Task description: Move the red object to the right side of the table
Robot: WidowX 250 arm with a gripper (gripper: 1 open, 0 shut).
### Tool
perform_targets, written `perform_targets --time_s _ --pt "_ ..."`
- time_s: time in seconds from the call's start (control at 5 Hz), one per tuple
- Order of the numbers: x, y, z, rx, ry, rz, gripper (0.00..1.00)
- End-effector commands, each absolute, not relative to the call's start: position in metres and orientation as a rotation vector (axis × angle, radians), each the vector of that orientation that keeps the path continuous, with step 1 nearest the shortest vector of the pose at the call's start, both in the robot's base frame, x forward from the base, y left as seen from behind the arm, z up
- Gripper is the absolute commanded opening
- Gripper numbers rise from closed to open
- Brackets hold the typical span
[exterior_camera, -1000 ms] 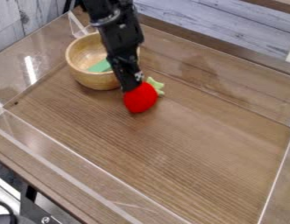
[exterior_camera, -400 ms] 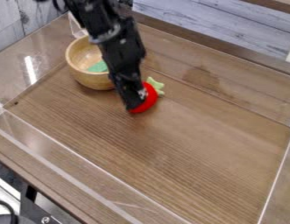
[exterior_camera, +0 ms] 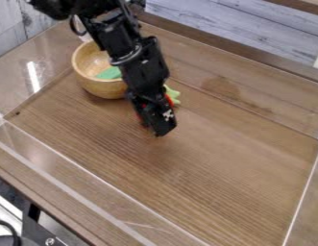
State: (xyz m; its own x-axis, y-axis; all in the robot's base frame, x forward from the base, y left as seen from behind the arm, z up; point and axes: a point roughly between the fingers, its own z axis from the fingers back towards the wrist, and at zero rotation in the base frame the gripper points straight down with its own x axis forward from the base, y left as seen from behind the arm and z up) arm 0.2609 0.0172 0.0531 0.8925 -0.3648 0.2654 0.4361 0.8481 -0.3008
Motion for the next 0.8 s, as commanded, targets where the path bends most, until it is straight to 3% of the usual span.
perform_targets --time_s 0.0,0.6 --pt "0.273 0.027 0.065 -0.349 -0.223 -0.485 0.00" --pt "0.261 0.001 0.050 -0.404 -0.074 -0.178 0.00"
